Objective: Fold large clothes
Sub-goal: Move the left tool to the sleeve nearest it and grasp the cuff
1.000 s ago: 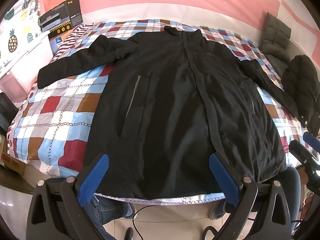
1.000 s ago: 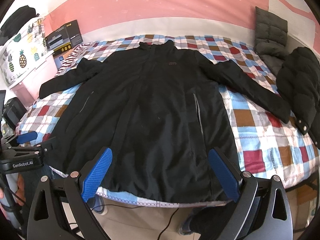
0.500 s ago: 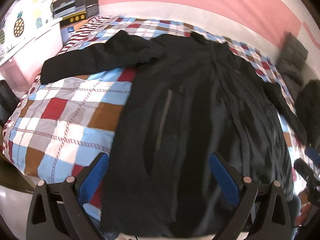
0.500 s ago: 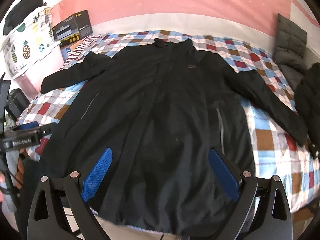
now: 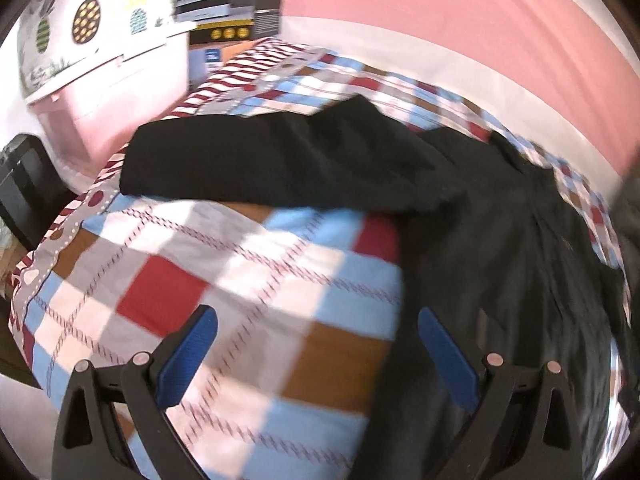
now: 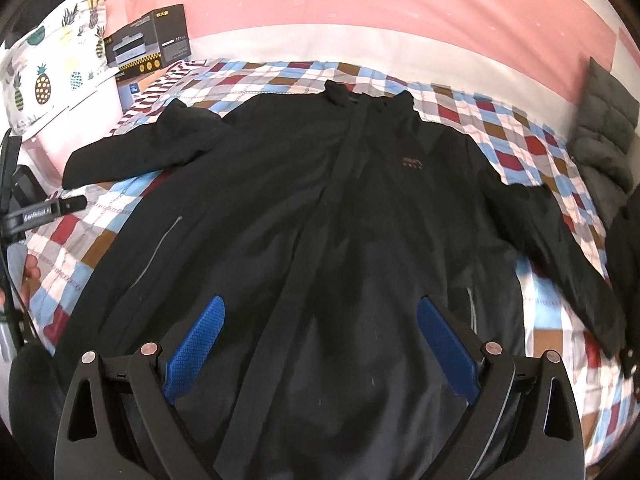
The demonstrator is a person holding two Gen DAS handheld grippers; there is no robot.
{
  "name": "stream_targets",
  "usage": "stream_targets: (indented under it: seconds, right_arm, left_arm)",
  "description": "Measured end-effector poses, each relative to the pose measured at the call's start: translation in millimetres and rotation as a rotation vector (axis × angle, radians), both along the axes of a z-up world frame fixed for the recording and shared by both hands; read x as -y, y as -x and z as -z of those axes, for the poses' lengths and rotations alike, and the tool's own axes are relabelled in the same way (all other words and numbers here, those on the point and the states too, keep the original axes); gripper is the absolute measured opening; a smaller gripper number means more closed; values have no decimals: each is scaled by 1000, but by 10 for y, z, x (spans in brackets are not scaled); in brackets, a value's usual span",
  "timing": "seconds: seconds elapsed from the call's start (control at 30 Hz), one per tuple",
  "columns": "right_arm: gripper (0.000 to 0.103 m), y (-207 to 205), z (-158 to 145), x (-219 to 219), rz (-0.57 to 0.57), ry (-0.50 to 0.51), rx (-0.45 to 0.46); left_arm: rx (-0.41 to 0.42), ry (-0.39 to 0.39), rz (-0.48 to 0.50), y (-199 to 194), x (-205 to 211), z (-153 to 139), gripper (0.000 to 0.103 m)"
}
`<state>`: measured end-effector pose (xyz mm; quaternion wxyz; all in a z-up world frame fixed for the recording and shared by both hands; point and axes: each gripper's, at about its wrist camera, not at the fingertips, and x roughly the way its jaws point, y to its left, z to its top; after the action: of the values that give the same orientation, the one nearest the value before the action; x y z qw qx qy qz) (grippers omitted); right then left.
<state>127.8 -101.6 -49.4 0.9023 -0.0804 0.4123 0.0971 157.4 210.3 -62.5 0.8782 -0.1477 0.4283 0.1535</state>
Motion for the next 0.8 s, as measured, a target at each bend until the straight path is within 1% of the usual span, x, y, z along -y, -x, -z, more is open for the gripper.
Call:
stream_targets:
  seconds: [0.1,0.23,0.3,0.43,0.47,0.53,0.6,0.63,0.67,0.77,0.8]
  right_arm:
    - [97,-164,18,-56,0,18,6]
    - [97,-332,52,-120,-4,53,18]
    - [97,-436,90,-146,-6,64,17]
    - [97,-619,173,-165,0,62,0]
    - [97,-657,190,-164,1,61,-3]
    - [97,-719,226,-168,2,62,-8]
    - [97,-783,264,-181,2,68,-10]
    - [97,-812,282,-187,2,70,-12]
    - [97,-843,299,-195,2,70,-16]
    - [97,-922,352,-205,4,62,-26]
    - [97,-941,365,-206,4,59,-29]
  left_arm:
    - [-9,45,-26,-178,-301,93,102]
    - [-13,63,-104,-364,-686,217,101]
    - [-5,88,-145,-431,-873,290,98]
    - [15,167,-219,-532,-1257,458,92]
    - [18,169,-241,-552,-1328,489,92]
    - [10,145,-294,-594,-1448,533,90]
    - [29,186,-297,-648,-1570,588,89]
    - [26,195,-310,-683,-1626,621,87]
    - [21,187,-326,-715,-1668,642,85]
    - [20,156,-352,-789,-1761,701,75]
    - [22,142,-357,-813,-1776,708,65]
